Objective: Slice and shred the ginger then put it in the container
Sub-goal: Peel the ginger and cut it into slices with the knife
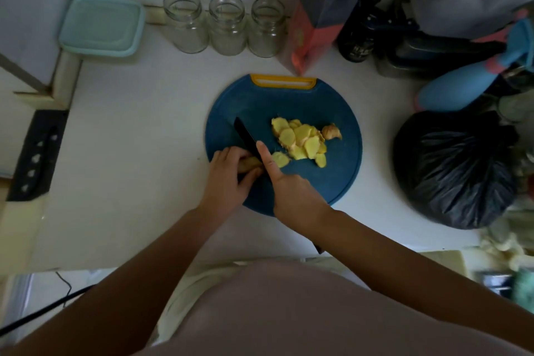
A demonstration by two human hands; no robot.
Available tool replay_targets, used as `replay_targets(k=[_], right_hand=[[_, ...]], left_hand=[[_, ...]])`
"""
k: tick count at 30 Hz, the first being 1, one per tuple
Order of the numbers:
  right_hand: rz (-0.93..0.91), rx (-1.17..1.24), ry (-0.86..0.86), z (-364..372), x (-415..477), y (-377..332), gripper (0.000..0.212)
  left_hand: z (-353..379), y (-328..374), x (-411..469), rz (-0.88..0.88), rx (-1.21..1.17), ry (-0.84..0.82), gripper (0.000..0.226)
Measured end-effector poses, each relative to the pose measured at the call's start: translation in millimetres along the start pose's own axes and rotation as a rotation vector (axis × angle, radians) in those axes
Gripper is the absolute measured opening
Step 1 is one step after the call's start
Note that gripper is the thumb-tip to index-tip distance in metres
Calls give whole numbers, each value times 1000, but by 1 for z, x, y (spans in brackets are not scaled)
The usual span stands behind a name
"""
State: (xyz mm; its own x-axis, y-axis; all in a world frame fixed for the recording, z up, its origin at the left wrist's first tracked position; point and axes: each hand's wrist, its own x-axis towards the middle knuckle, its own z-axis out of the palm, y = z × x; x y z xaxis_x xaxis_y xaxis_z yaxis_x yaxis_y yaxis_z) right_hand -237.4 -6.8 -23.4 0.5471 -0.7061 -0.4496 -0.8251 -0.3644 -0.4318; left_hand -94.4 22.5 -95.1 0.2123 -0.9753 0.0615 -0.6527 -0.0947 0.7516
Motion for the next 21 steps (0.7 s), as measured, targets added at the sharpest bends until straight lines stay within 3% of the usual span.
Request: replay_targets(k=[7, 10, 16, 21], right_hand=[[-2, 12, 0, 7, 18, -10, 105], [-25, 35, 19, 5, 29, -10, 104], [-62, 69, 31, 2, 26, 2, 99], [-12, 35, 50, 3, 23, -2, 104]], left_hand=[[-1, -2, -8, 83, -35, -44, 19], [-3, -4, -9, 97, -42, -62, 25], [-4, -7, -18, 36, -138, -18, 20], [-7, -6, -11, 8, -73, -8, 19]])
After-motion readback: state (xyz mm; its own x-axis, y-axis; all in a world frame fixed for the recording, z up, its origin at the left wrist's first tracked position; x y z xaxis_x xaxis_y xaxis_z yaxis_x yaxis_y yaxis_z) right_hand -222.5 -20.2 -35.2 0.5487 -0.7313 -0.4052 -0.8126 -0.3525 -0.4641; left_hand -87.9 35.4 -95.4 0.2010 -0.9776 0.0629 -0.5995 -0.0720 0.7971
